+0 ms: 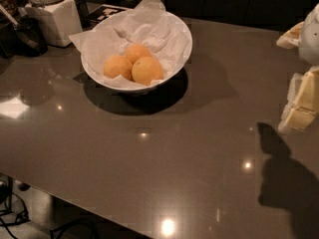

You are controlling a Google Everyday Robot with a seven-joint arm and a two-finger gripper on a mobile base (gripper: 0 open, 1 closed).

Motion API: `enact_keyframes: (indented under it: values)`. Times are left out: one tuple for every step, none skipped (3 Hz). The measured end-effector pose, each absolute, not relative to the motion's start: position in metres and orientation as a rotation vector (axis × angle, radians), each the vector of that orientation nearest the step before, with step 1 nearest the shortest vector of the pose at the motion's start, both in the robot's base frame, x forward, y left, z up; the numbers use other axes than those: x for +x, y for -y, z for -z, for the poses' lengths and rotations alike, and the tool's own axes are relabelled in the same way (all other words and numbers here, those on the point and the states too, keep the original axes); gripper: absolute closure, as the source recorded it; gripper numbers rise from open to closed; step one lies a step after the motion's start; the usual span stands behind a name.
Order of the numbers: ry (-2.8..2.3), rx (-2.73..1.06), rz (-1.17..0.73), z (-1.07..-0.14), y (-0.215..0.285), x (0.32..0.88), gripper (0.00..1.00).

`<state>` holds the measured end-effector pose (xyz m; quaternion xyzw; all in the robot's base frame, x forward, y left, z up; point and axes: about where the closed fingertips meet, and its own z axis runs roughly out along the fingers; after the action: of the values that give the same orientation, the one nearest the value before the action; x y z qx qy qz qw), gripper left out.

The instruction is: Pick orange from white bowl

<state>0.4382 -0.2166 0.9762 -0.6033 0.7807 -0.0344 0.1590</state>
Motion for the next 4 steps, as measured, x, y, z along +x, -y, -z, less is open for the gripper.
enact_keyframes:
  values:
    - [-2.231,-1.723,0.100,-0.978,0.215,0.439,0.00]
    - [-2.245,-1.755,0.087,-0.982,0.202,0.443,0.00]
    - [-2.219,-1.818,0.072,-0.987,0.179,0.447,0.00]
    - [-2.216,-1.821,0.071,-0.987,0.177,0.447,0.00]
